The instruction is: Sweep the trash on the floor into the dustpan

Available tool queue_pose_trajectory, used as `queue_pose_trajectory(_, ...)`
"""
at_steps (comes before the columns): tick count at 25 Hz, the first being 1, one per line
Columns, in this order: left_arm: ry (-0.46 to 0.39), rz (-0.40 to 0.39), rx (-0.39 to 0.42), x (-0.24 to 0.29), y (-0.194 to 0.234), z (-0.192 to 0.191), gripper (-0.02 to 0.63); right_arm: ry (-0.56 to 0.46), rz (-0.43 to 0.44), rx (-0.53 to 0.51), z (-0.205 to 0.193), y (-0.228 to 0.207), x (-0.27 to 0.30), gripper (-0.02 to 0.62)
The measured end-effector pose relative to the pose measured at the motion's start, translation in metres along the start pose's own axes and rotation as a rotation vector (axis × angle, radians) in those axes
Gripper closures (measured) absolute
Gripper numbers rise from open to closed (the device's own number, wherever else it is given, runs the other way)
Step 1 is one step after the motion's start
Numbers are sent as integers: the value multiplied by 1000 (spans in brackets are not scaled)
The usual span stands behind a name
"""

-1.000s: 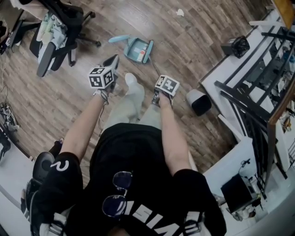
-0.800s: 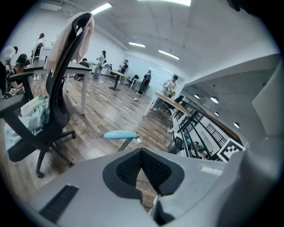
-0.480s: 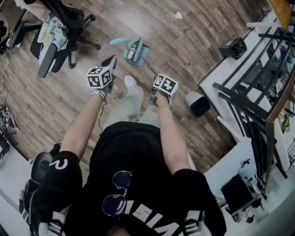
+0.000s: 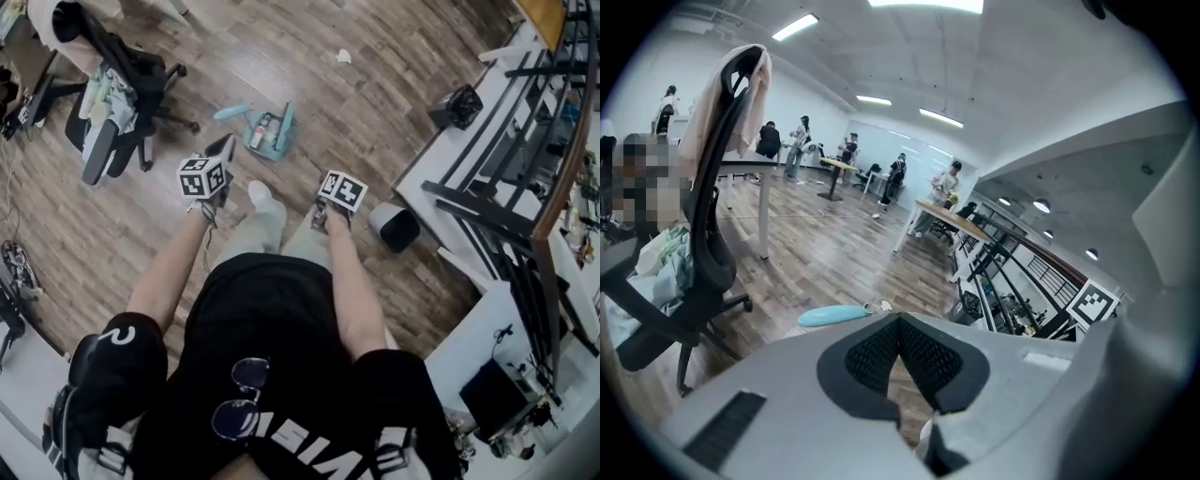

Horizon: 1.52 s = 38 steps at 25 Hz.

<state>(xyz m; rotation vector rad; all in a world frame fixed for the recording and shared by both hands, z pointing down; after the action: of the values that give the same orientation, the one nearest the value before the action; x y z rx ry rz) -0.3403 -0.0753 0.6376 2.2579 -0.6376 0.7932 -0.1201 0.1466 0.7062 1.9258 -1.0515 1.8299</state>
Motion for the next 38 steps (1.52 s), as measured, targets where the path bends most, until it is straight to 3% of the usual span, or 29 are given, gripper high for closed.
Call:
queue_pose_trajectory(9,-26,-41,73,13,-83,33,609,-101,25,87,42,-73,-68,512)
queue_pose_trajectory(19,-69,-74,191,44,-184,86,607,-225,88,119,121,-147,-139,512)
queue_pose_trajectory(33,-97,-23,156,114,-278,103,609,-216,105,85,194,-247,-155,512)
queue_pose_trajectory(38,-79,-35,196,138,-315,109,607,-214,104,68,221,-276,-155,512)
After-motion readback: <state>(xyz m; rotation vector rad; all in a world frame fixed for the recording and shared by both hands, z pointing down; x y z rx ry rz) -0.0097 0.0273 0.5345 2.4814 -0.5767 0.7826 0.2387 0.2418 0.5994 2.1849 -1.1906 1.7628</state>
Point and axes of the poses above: the fingertips, and each gripper's own axes: x forward along the fingers, y to its left, z out of its top, the point moved 3 cm from there along -x, backward along the fingers, and after that the axes turned 8 degrees about y, right-handed, at the moved point
